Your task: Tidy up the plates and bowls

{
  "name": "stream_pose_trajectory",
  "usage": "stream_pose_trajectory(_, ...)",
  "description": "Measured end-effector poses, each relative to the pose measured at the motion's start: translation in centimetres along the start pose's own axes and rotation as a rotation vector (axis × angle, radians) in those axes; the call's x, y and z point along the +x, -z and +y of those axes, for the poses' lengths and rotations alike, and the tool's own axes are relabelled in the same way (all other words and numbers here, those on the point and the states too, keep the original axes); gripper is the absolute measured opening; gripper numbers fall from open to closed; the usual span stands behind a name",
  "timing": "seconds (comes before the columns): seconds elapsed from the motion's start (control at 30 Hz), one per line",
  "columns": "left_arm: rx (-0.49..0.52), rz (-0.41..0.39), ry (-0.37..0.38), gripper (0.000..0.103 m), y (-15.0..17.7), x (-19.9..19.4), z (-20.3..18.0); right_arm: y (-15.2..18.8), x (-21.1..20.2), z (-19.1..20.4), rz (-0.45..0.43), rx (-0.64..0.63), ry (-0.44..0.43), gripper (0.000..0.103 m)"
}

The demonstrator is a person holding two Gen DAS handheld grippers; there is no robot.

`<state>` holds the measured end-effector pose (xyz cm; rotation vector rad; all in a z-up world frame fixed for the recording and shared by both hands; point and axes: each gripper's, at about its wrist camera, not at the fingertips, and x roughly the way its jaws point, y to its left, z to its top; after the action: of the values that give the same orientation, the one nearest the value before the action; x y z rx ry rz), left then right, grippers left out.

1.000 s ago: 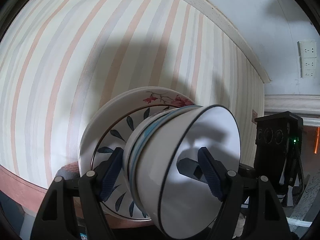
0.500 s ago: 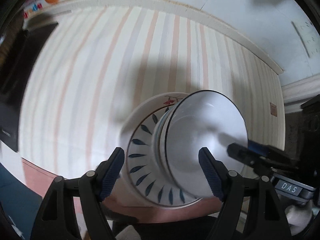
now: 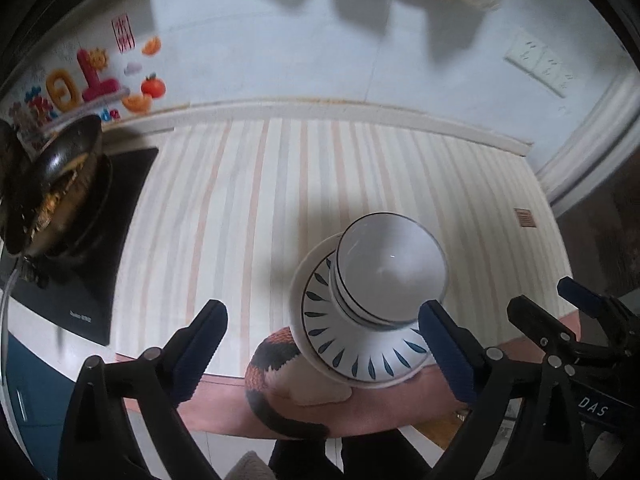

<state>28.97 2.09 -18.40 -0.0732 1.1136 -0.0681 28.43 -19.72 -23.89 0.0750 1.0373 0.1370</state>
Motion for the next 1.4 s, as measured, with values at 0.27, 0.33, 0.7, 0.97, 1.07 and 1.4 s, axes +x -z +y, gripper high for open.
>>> stream_pose_trajectory(0.27, 0.045, -0.139, -0.011, 0.098, 3.2, -8.0, -0.3, 3.9, -9.4, 1.4, -0.122, 0.054, 0.016, 0.097)
stream_pose_trajectory(0.33, 0.040, -0.190, -0.017, 0.098, 4.3, -10.3, -0.4, 4.9, -11.8, 1.8, -0.158, 0.055, 0.021, 0.097)
stream_pose_trajectory(0.7, -0.018, -0.380, -0.094, 0.103, 12.4, -20.6, -1.0, 13.8, -24.5, 3.5, -0.310, -0.017, 0.029, 0.099)
stream_pose_trajectory(0.97, -0.024, -0.381, -0.118, 0.103, 18.3, -25.1, -1.5, 20.3, -31.7, 4.4, -0.378, -0.065, 0.063, 0.100)
stream_pose_trajectory(1.07, -0.023, -0.387, -0.109, 0.103, 20.0, -26.3, -1.6, 22.1, -33.5, 4.5, -0.390, -0.066, 0.075, 0.100)
stream_pose_trajectory(1.4, -0.009, -0.363, -0.095, 0.103, 22.4, -26.9, -1.1, 24.6, -34.8, 5.0, -0.382, -0.039, 0.093, 0.100)
